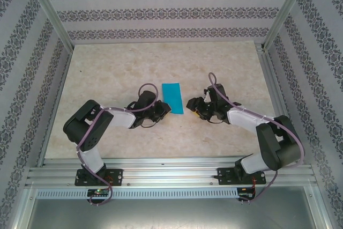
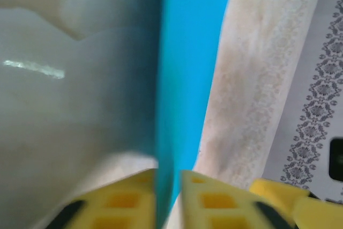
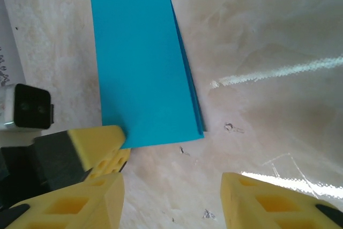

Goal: Fold a paper plane with a square sheet of paper (fold left side to right side)
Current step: Place a square sheet of paper at the center of the table, then fold the triangle a second time at the center of the table.

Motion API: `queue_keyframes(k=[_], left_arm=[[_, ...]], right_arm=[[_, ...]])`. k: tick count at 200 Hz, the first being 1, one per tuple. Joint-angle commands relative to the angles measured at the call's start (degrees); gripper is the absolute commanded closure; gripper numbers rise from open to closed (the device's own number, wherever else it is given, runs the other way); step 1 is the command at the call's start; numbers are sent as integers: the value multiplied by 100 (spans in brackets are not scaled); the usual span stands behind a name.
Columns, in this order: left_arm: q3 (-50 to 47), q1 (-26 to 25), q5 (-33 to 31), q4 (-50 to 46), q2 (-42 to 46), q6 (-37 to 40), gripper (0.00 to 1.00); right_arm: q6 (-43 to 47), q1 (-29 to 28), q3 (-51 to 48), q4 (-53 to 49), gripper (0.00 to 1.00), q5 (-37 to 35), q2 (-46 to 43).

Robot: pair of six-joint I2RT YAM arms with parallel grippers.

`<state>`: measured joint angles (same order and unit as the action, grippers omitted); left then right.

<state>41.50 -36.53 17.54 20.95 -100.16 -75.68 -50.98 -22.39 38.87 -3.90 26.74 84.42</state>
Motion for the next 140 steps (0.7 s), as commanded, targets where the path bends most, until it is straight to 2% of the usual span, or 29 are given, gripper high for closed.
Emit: queue_keyframes(k=[1,11,24,72,97,121,140], left_arm=[[124,-73,-407,-704,530,214,57],[135,-69,-440,-939,696,311,48],[149,-73,-407,-1239,882,400,43],[413,62,-776,-2694,1529,1300,39],[602,335,-473,-2707,1364,1625,44],[780,502,59,-2354,916,1786,55],[953,501,151,-2290,575,1866,62]], right_arm=[[408,-63,397,-321,49,-232,255],[510,-94,531,-474,49,-313,349],[578,-140,674,-614,49,-395,451],[455,-348,919,-622,51,-389,792],[425,-422,979,-557,51,-381,928],[473,-466,1106,-551,52,-290,1164],[551,-492,1263,-612,52,-256,1370]])
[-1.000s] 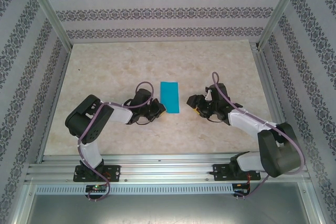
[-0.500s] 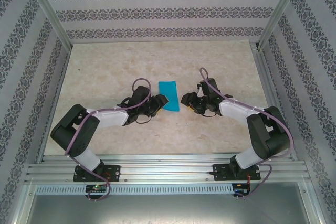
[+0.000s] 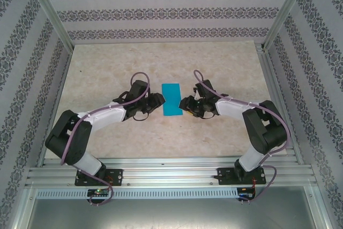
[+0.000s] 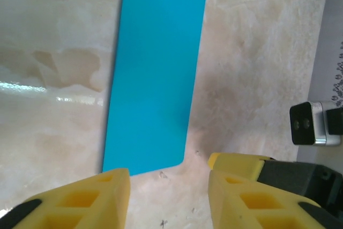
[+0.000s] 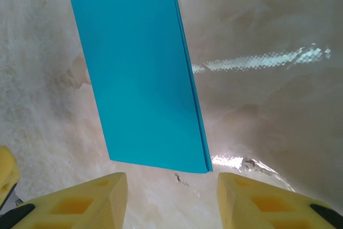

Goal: Fold a paper plane with a square sheet of paper (fold left side to right side)
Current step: Fold the triangle a second time at the center of the table.

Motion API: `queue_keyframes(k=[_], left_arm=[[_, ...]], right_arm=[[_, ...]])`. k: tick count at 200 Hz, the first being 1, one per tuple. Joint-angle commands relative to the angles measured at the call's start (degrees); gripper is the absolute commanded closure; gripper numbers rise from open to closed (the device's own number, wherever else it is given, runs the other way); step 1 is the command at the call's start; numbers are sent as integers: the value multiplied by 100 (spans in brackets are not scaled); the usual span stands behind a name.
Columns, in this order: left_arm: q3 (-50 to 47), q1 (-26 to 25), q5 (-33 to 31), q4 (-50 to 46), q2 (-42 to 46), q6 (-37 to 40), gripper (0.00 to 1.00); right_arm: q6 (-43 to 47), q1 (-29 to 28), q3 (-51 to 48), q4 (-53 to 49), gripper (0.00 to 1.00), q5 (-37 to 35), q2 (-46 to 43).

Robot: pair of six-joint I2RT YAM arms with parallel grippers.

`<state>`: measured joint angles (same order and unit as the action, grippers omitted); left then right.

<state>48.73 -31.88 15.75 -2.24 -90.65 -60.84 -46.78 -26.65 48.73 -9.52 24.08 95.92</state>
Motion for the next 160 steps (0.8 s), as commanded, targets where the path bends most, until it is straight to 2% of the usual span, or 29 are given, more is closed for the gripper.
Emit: queue_keyframes(k=[1,33,93,160], left_arm=[[231,39,336,39,-388,381,62],[279,48,554,397,-882,276,73],[206,49,781,847,-1209,178,81],[278,41,693,576,-1316,301,87]], right_arm=[[137,-67,282,-54,53,10,228],[306,-108,547,-302,54,-133,422],[436,-170,726,-502,54,-282,576],[506,-190,814,-599,53,-329,661]])
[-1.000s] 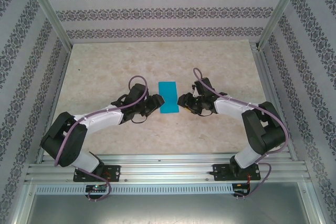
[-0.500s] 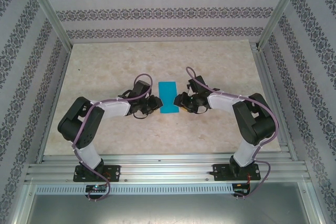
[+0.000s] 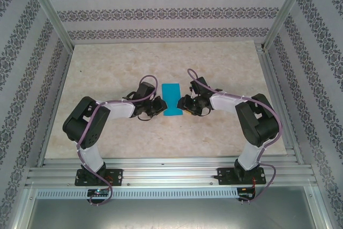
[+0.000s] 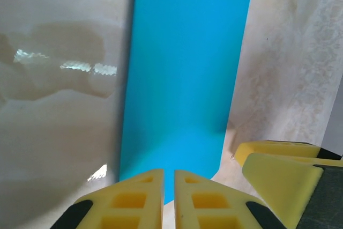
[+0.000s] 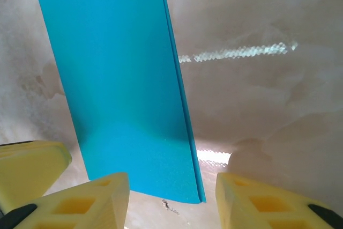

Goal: Fold a paper plane with a square sheet of paper (fold left side to right side)
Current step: Fold the triangle a second time at the center of the table.

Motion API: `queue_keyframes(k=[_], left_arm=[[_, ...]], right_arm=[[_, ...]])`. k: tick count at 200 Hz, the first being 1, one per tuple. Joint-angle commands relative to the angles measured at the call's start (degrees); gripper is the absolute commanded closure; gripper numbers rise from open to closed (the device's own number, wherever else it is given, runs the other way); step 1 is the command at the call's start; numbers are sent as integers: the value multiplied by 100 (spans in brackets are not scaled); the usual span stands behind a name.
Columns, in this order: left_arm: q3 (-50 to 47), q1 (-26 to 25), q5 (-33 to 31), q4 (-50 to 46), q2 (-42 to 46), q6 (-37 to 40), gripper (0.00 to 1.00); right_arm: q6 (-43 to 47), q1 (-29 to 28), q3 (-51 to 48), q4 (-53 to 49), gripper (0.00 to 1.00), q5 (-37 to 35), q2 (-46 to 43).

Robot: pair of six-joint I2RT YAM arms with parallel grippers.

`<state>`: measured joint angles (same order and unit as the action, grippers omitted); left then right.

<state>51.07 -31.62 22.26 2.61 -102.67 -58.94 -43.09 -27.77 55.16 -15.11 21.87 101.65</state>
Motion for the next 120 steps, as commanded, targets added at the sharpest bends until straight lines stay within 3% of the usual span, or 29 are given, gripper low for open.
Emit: queue_keyframes(k=[1,120], left_arm=[[39,11,37,86,-117,111,87],[-330,-12,-33,177,-244,93,94]], right_arm=[[135,-79,171,-46,53,-110,86],[284,-180,514,-262,53,-135,395]])
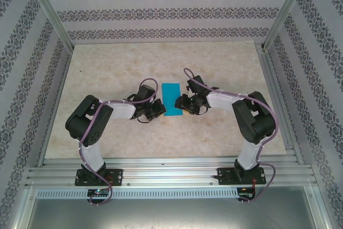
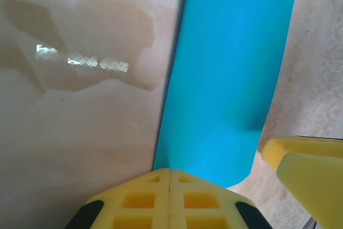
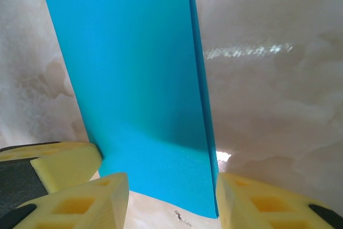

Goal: Fold a paper plane with a square sheet of paper (fold left side to right side)
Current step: Fold the triangle a second time at the center of the table.

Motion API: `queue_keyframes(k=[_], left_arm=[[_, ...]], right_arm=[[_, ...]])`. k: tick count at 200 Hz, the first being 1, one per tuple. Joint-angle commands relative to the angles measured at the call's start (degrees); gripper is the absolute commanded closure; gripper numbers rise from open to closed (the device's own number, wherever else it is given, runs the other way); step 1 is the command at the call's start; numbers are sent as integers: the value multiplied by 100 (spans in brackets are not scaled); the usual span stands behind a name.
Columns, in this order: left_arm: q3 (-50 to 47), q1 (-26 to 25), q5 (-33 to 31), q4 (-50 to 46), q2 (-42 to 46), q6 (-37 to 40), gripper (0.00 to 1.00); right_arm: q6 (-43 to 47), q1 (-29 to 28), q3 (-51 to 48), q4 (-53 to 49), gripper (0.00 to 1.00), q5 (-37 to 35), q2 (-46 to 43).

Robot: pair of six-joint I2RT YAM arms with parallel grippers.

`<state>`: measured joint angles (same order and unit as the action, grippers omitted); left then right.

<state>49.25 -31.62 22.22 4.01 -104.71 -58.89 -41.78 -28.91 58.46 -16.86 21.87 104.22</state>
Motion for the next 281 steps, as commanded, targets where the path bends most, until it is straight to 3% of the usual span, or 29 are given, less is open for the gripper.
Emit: queue_keyframes(k=[1,111,202,281], left_arm=[[-146,-11,-31,33,-41,89,94],[-203,-42,-3,150,-51,35,94],[-214,-77,28,223,-111,14,94],[-197,-108,13,191,-107,27,94]], right_arm=[[153,-69,188,-93,53,-133,139],[214,-177,403,-377,52,-161,352],[73,-247,472,43,52,146,100],[352,-177,739,-584,52,-30,-67]])
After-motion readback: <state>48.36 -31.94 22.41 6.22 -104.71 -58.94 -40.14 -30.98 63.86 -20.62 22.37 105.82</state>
